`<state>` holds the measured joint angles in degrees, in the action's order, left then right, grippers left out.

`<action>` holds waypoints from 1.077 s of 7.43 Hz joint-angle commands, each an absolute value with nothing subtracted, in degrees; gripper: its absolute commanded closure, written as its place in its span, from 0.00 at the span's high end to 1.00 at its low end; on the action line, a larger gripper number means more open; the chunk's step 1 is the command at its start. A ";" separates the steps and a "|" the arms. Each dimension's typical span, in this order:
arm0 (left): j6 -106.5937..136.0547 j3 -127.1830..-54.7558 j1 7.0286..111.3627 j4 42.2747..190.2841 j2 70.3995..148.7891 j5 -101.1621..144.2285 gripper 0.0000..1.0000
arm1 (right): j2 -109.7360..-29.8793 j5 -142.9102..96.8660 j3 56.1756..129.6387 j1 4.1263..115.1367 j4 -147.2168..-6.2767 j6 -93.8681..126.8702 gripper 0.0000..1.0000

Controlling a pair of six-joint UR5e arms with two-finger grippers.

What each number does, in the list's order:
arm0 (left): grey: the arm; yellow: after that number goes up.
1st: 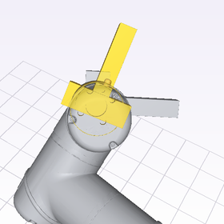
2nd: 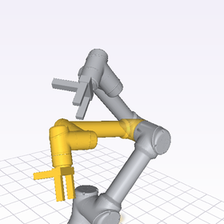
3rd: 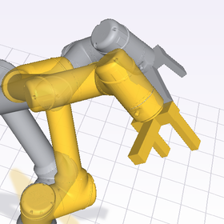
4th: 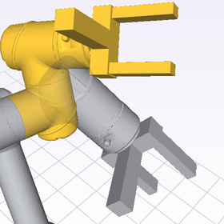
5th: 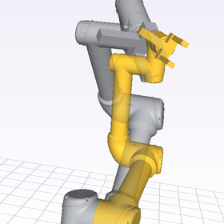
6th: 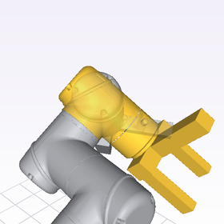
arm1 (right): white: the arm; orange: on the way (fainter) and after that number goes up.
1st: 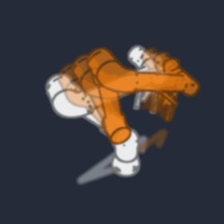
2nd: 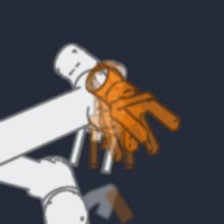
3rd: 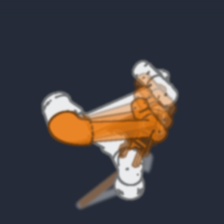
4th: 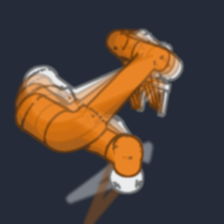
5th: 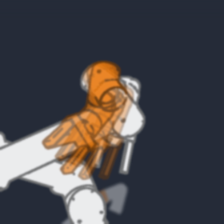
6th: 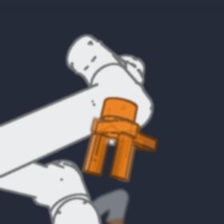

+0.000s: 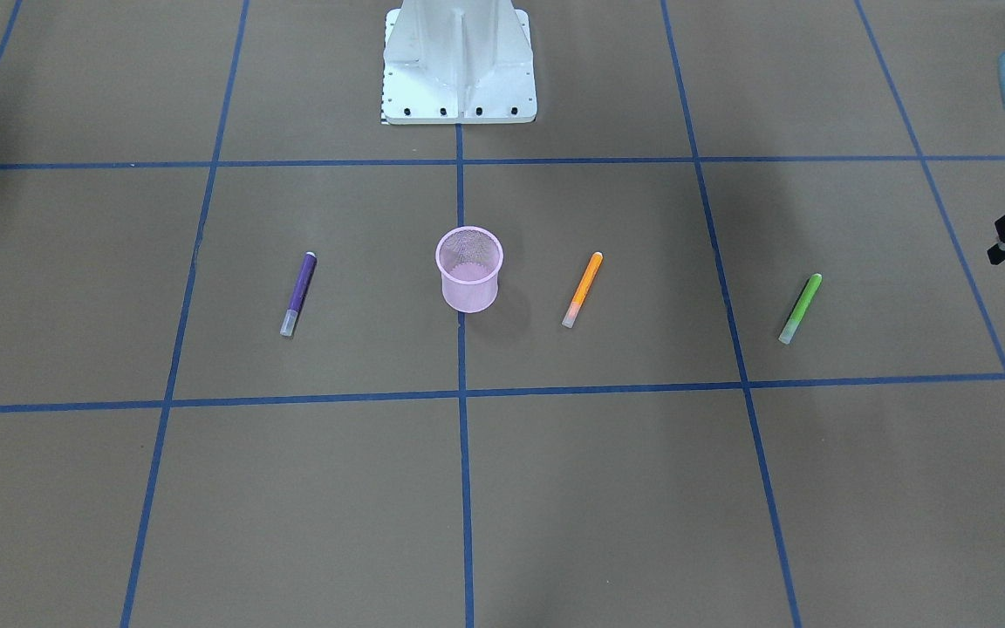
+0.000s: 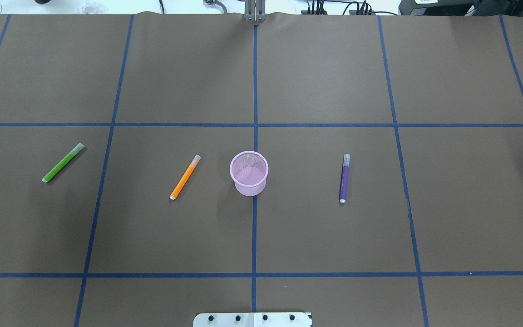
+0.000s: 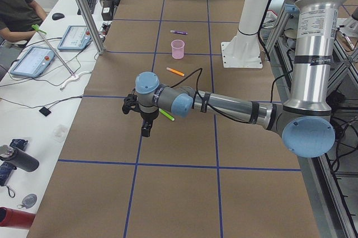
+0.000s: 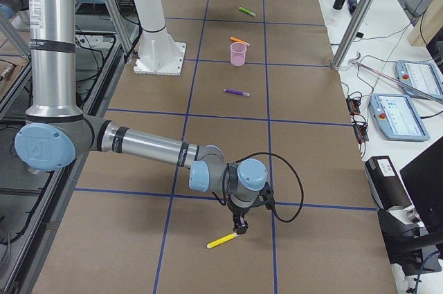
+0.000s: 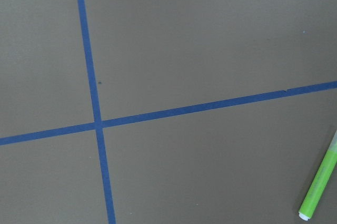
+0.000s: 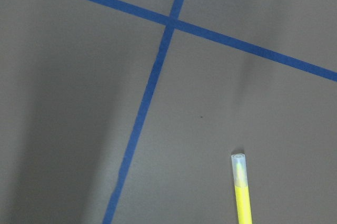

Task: Collect pens into pen holder
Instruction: 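Lower the right gripper onto the yellow highlighter and close on it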

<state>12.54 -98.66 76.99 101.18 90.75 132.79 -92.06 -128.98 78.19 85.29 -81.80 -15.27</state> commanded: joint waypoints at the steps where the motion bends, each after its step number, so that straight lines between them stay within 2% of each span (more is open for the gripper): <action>1: 12.66 -99.05 76.82 101.25 90.70 132.63 0.99 | -90.62 -128.67 74.01 85.08 -80.86 -14.86 0.89; 4: 12.66 -98.79 76.73 101.34 91.49 132.89 0.99 | -86.93 -128.85 68.04 84.82 -80.95 -14.33 0.85; 8: 12.57 -98.79 76.73 101.43 91.58 132.98 0.99 | -87.10 -128.94 65.74 83.59 -80.95 -15.03 0.79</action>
